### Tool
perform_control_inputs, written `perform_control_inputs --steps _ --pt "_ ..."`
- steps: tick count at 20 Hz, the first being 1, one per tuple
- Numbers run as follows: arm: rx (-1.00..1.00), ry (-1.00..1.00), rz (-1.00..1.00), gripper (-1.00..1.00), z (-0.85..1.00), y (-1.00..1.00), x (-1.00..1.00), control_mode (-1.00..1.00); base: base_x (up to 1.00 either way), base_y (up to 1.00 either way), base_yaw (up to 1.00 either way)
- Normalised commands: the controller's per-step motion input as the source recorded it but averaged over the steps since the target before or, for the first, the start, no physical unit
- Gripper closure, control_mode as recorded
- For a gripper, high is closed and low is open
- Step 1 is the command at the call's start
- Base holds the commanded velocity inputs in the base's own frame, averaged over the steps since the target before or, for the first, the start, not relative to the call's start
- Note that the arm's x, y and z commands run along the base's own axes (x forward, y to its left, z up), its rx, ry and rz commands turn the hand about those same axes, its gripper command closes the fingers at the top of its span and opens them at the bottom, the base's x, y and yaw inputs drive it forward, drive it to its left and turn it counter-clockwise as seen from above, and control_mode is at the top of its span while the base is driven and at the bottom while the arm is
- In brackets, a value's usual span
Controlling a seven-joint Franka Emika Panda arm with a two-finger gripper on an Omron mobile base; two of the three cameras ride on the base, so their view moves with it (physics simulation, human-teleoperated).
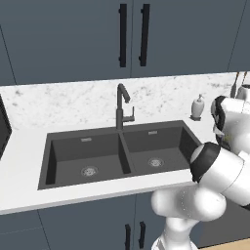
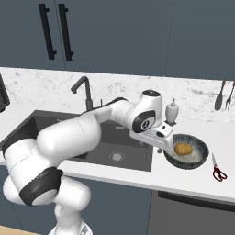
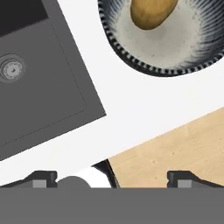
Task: Pick the potato from the sink and place it in the bowl. Then pick the bowl and place it in the microwave. Then close the microwave door and press the start button.
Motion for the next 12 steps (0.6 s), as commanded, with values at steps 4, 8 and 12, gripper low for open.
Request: perform_control_inputs --steps 4,8,12 --pt "0.0 0.0 0.02 -1.0 0.0 0.08 0.24 -1.0 0.0 0.0 0.0" --pt "0.0 0.07 0.01 -1.0 0.0 0.0 0.36 -1.0 0.0 0.0 0.0" --pt "0.0 0.19 0.06 -1.0 0.0 0.0 0.59 -1.0 0.0 0.0 0.0"
